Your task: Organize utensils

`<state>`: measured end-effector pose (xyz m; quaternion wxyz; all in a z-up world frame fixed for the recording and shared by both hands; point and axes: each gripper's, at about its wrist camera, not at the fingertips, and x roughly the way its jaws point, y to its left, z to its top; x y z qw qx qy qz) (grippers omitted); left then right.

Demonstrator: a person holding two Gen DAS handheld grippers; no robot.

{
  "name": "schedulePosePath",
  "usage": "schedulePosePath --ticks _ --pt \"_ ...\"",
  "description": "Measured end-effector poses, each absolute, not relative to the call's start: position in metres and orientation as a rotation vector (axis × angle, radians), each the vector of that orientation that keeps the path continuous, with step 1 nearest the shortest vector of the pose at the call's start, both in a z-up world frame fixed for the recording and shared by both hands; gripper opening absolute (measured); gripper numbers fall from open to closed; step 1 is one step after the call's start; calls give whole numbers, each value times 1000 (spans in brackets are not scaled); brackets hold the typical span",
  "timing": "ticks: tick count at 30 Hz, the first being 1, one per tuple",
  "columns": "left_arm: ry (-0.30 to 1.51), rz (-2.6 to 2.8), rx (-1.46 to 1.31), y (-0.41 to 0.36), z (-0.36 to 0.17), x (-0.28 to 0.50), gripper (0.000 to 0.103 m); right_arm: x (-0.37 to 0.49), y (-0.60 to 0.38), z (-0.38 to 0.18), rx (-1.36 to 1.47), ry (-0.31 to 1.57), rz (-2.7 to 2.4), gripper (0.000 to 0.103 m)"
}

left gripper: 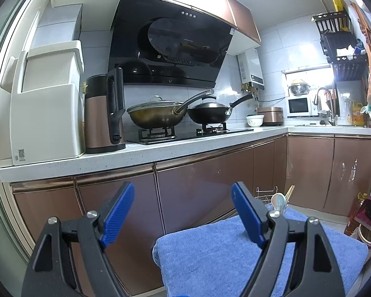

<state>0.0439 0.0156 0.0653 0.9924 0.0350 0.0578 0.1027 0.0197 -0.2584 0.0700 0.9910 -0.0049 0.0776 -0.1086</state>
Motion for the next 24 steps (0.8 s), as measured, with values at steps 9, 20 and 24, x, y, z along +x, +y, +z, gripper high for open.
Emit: schedulePosePath --ticks 9,20,24 --pt "124 206 71 17 65 47 80 23 -262 68 -8 165 -225 103" --pt "119 209 67 22 66 53 80 25 -266 66 11 168 -234 103" --pt "119 210 59 22 68 54 80 22 -270 71 31 152 -234 103"
